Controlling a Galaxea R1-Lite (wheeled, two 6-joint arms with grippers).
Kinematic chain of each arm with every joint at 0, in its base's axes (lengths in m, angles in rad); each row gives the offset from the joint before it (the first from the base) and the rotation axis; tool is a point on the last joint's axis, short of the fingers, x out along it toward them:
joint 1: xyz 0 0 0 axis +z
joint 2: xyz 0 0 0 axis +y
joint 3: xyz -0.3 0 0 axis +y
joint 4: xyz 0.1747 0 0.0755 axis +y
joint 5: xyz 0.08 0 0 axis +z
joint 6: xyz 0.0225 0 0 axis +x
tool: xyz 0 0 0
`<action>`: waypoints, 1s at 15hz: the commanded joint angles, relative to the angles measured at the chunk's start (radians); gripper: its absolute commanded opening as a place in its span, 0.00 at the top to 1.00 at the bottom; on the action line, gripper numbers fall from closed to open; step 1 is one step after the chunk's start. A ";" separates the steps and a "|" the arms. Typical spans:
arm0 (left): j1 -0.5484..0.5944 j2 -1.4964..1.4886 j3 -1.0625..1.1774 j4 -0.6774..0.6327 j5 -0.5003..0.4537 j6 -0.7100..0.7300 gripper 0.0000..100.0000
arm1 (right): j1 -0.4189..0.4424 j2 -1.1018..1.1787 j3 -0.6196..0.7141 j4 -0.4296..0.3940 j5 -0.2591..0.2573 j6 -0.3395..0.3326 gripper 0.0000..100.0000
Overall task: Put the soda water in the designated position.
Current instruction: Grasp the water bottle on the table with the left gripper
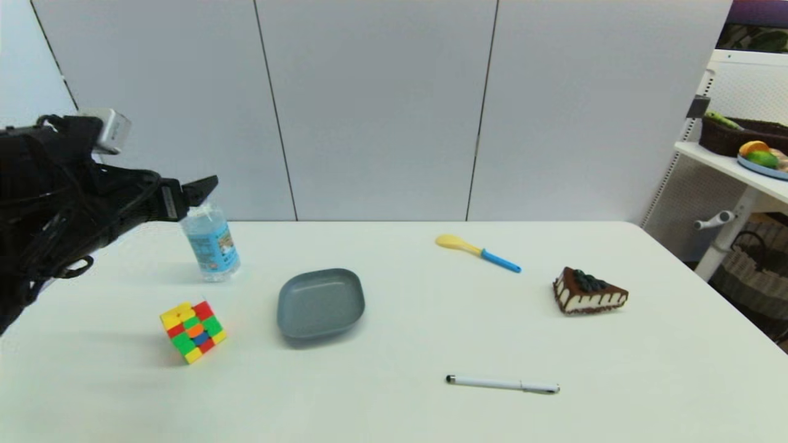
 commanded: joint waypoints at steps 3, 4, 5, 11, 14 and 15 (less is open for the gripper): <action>0.005 0.199 0.071 -0.248 0.000 -0.003 0.00 | 0.001 0.001 0.000 0.000 0.000 0.000 0.00; 0.005 0.228 0.071 -0.273 0.000 -0.003 0.00 | -0.001 0.001 0.000 0.000 0.000 0.000 0.00; 0.005 0.250 0.071 -0.293 0.000 -0.003 0.00 | 0.001 0.001 0.000 0.000 0.000 0.000 0.00; 0.017 0.300 0.076 -0.330 0.004 0.000 0.00 | -0.001 0.001 0.000 0.000 0.000 0.000 0.00; 0.046 0.305 0.077 -0.346 0.004 -0.001 0.00 | -0.001 0.001 0.000 0.000 0.000 0.000 0.00; 0.054 0.305 0.082 -0.345 0.004 -0.005 0.00 | 0.001 0.001 0.000 0.000 0.000 0.000 0.00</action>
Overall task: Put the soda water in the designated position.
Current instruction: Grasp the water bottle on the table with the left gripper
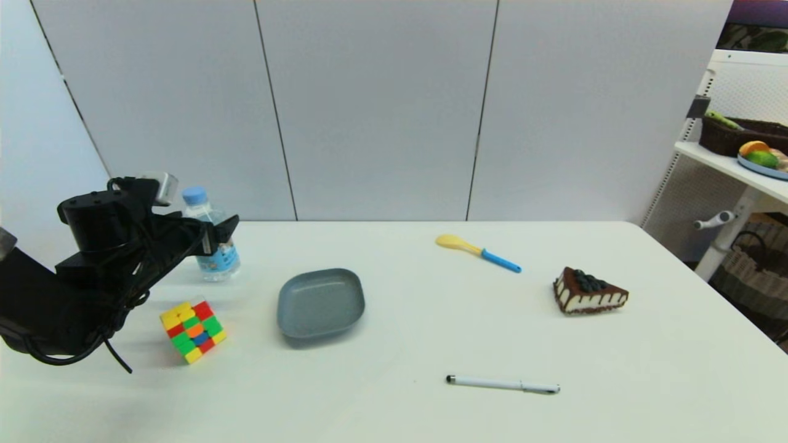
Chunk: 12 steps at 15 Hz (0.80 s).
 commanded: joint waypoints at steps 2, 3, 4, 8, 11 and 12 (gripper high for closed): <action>0.028 0.014 0.009 -0.014 -0.001 -0.003 0.00 | 0.001 0.001 0.000 0.000 0.000 0.001 0.00; 0.030 0.020 0.008 -0.017 -0.001 -0.003 0.00 | 0.001 0.001 0.000 0.000 0.000 0.001 0.00; 0.030 0.026 0.006 -0.028 -0.001 -0.004 0.00 | -0.001 0.001 0.000 0.000 0.000 0.001 0.00; 0.030 0.043 0.009 -0.059 -0.001 -0.015 1.00 | 0.001 0.001 0.000 0.000 0.000 0.001 0.00; 0.030 0.048 0.003 -0.066 -0.003 -0.016 1.00 | -0.001 0.001 0.000 0.000 0.000 0.001 0.00; 0.030 0.051 0.003 -0.066 -0.003 -0.015 1.00 | 0.001 0.001 0.000 0.000 0.000 0.001 0.00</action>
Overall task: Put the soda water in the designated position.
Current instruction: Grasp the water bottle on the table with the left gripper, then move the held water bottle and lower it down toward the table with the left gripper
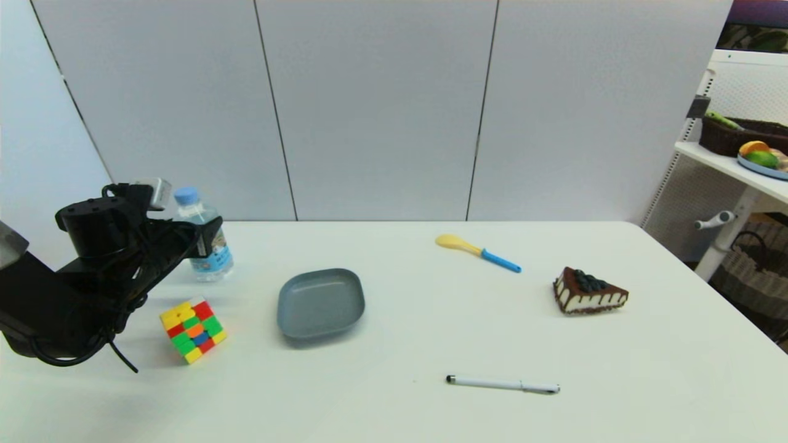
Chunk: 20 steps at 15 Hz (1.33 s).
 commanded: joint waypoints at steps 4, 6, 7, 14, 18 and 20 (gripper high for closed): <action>-0.006 -0.002 -0.082 -0.002 -0.013 0.009 1.00 | 0.001 0.001 0.000 0.000 0.000 0.000 0.00; -0.041 -0.029 -0.180 0.078 -0.088 0.012 1.00 | 0.001 0.001 0.000 0.000 0.000 0.000 0.00; -0.057 -0.031 -0.232 0.116 -0.121 0.014 1.00 | 0.001 0.001 0.000 0.000 0.000 0.000 0.00; -0.204 0.014 -0.431 0.288 -0.555 -0.041 1.00 | -0.001 0.001 0.000 0.000 0.000 0.000 0.00; -0.264 0.074 -0.435 0.246 -0.674 -0.113 1.00 | -0.001 0.001 0.000 0.000 0.000 0.000 0.00; -0.264 0.113 -0.433 0.188 -0.687 -0.113 1.00 | 0.001 0.001 0.000 0.000 0.000 0.000 0.00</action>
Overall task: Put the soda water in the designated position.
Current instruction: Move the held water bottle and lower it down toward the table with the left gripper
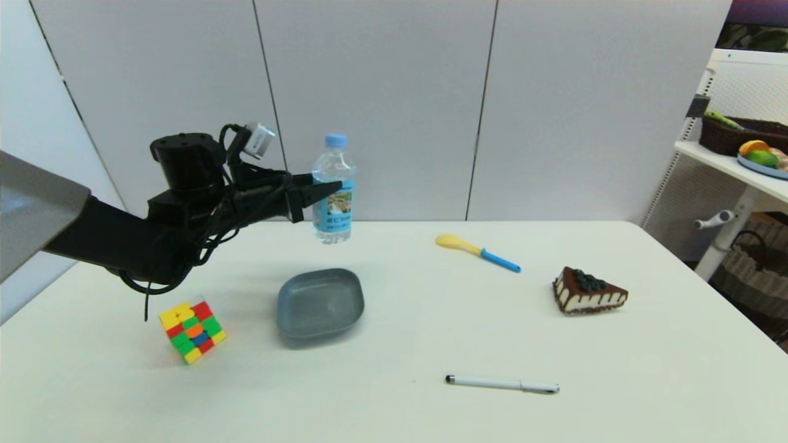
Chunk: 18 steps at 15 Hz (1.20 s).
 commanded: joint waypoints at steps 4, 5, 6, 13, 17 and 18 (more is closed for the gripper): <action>-0.002 0.144 -0.014 -0.155 -0.011 -0.004 1.00 | 0.001 0.001 0.000 -0.001 0.000 0.000 0.00; -0.002 0.160 -0.022 -0.158 -0.011 -0.004 1.00 | 0.000 0.001 0.000 -0.001 0.000 0.000 0.00; -0.002 0.169 -0.023 -0.158 -0.011 -0.004 1.00 | 0.001 0.001 0.000 -0.001 0.000 0.000 0.00; -0.002 0.209 -0.028 -0.173 -0.011 0.004 1.00 | 0.001 0.001 0.000 -0.001 0.000 0.000 0.00; -0.004 0.212 -0.030 -0.189 -0.011 0.006 1.00 | 0.001 0.001 0.000 -0.001 0.000 0.000 0.00; -0.004 0.212 -0.028 -0.192 -0.011 0.004 1.00 | 0.000 0.001 0.000 -0.001 0.000 0.000 0.00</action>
